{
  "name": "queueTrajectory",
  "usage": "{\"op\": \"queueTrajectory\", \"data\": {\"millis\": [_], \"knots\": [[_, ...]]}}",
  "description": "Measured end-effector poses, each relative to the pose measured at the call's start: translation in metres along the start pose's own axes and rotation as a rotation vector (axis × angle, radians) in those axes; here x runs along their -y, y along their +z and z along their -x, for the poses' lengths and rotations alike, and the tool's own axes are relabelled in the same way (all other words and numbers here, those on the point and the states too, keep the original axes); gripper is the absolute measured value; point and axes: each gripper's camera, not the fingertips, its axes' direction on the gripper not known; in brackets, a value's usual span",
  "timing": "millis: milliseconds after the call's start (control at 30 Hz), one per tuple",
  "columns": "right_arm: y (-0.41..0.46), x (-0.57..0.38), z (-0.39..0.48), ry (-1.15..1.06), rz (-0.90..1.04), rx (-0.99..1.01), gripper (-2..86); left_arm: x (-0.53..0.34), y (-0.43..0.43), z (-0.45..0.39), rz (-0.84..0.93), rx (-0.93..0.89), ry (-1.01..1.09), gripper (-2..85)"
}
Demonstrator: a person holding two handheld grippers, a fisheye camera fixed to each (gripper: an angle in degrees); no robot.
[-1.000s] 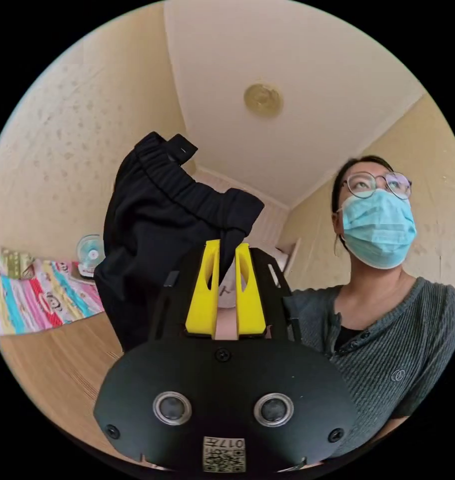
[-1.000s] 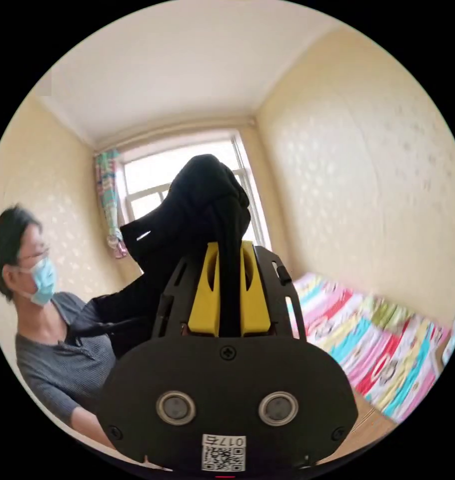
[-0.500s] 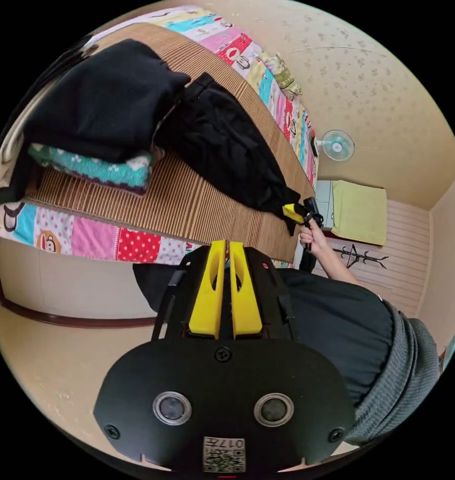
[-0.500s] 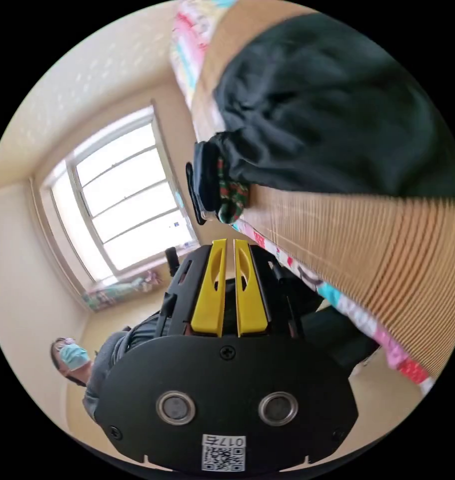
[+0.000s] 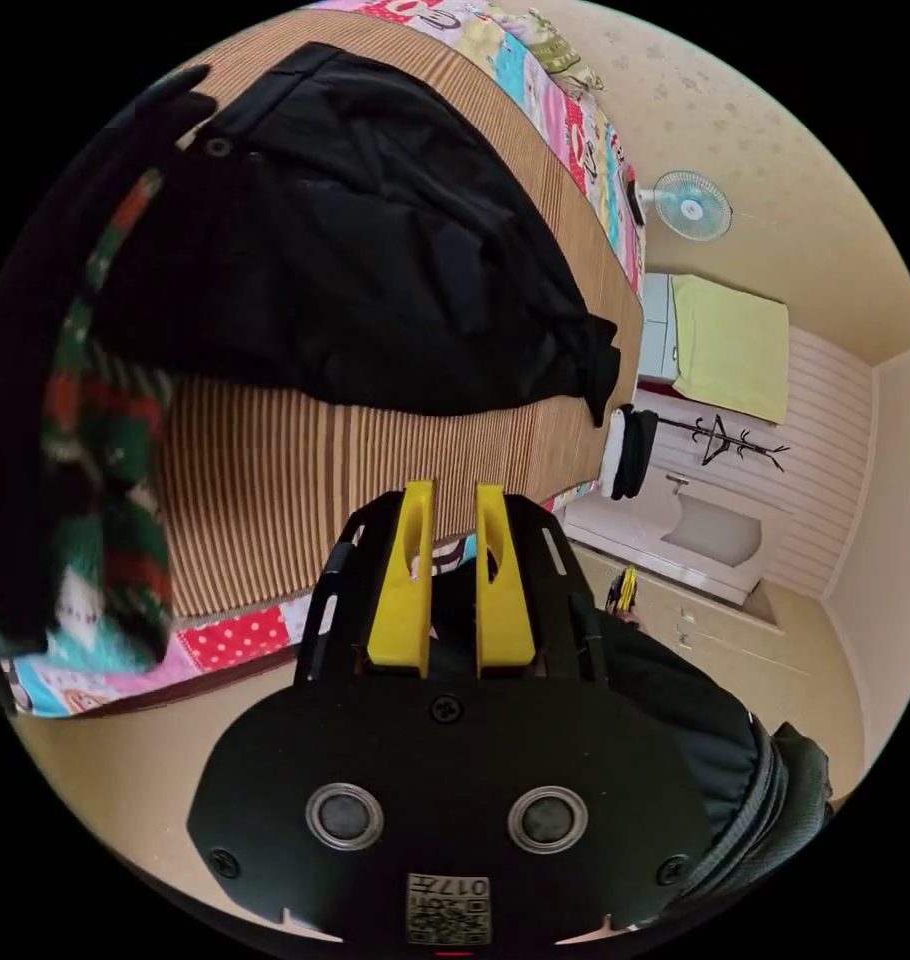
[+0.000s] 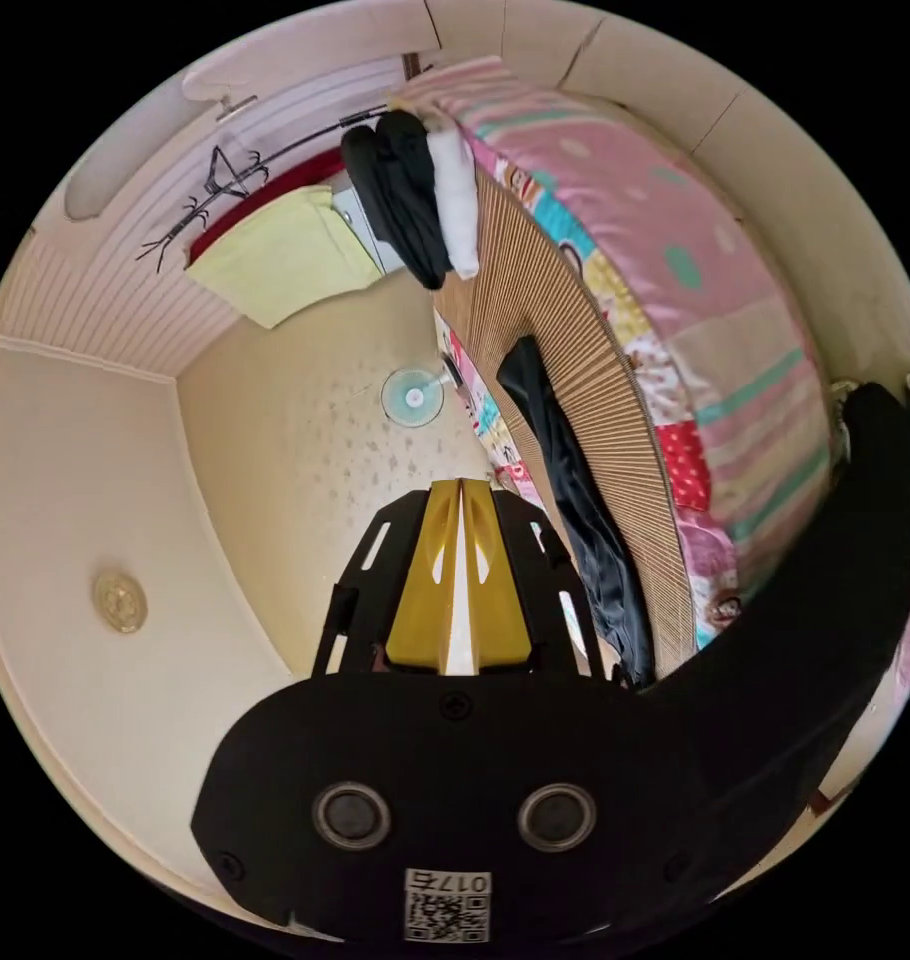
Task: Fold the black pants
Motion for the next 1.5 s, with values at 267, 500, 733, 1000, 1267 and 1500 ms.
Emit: {"op": "queueTrajectory", "data": {"millis": [267,500,733,1000,1267,1500], "knots": [[-0.109,-0.05,0.06,-0.032,-0.276,0.046,0.4,0.121,0.02,-0.036,0.069,0.199,0.098,1.6],[-0.132,-0.026,0.145,-0.035,-0.341,-0.084,0.5,0.123,0.037,0.005,0.086,0.233,-0.074,-0.9],[-0.01,0.071,0.184,0.016,0.03,-0.272,1.1,0.056,0.073,0.03,0.299,0.08,-0.242,-1.0],[0.195,0.155,0.207,0.09,0.543,-0.538,8.2,-0.02,0.081,0.009,0.234,0.321,-0.258,-1.0],[0.306,0.199,0.201,0.192,0.602,-1.013,13.4,-0.108,0.085,-0.041,0.138,0.426,-0.493,-0.9],[0.358,0.153,0.294,-0.18,0.499,-0.752,2.0,-0.206,0.103,-0.031,0.009,0.239,-0.715,-0.9]]}}
